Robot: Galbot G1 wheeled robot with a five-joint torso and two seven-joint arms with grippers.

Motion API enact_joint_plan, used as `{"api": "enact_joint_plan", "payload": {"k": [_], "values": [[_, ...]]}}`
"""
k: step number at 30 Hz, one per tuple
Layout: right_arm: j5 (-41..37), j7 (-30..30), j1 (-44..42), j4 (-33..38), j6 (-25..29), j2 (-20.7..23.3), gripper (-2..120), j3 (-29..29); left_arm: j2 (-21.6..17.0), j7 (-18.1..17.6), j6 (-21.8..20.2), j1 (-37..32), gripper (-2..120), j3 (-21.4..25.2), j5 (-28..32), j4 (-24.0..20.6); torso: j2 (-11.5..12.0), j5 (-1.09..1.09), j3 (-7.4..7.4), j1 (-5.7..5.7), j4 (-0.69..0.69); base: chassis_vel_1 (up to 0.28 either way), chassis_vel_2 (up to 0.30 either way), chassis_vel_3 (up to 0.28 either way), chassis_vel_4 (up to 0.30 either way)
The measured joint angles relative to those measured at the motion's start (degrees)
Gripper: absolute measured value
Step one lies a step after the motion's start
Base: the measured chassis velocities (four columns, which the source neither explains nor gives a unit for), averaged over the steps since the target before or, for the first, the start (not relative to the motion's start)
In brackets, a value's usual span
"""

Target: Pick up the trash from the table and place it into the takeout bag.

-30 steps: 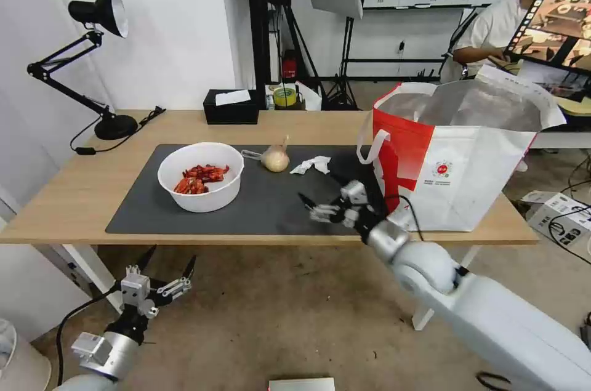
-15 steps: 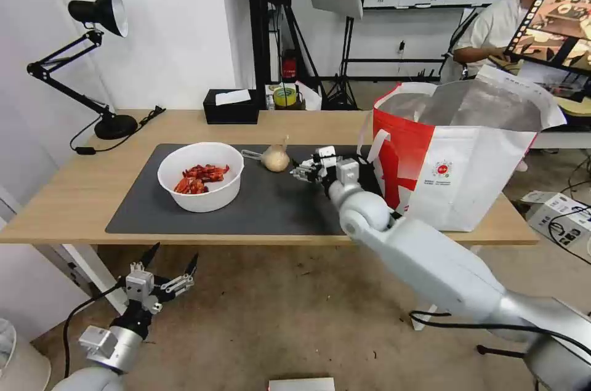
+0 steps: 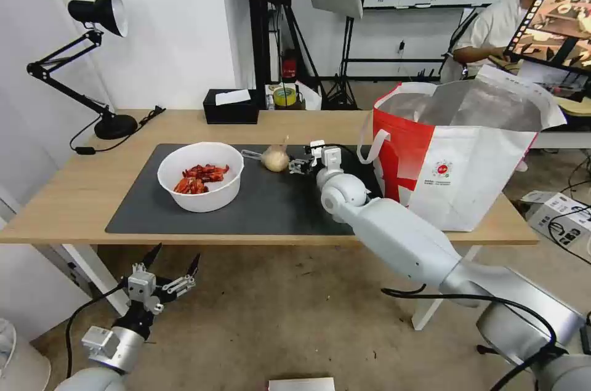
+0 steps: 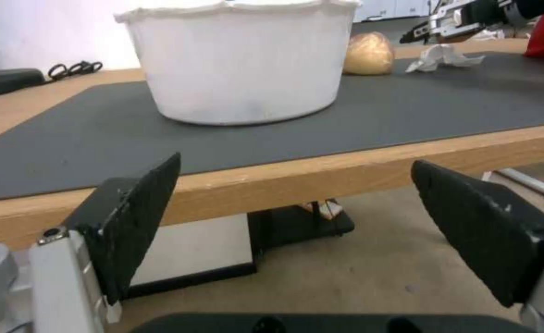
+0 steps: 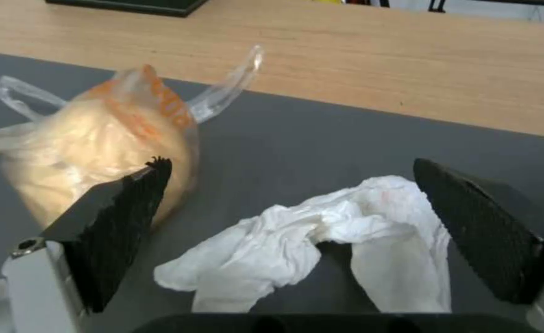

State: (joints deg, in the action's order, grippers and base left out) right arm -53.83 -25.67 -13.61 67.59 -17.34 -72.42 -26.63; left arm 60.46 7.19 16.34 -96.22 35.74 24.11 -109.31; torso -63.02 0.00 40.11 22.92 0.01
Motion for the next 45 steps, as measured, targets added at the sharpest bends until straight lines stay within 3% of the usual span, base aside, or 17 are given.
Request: {"api": "enact_joint_plan", "payload": {"k": [18, 45], "values": [[-2.5, -0.2, 0.9, -0.5, -2.7, 0.2, 100, 0.4, -1.9, 0.0, -0.2, 0.8, 100, 0.2, 0.9, -0.5, 0.0, 0.00, 0.00, 0.00, -0.01, 0.000, 0.000, 0.000, 0.000], [-2.9, -0.8, 1.3, -0.2, -5.3, 0.2, 100, -0.2, -1.7, 0.1, -0.2, 0.3, 100, 0.1, 0.5, -0.4, 0.0, 0.00, 0.00, 0.00, 0.00, 0.000, 0.000, 0.000, 0.000]]}}
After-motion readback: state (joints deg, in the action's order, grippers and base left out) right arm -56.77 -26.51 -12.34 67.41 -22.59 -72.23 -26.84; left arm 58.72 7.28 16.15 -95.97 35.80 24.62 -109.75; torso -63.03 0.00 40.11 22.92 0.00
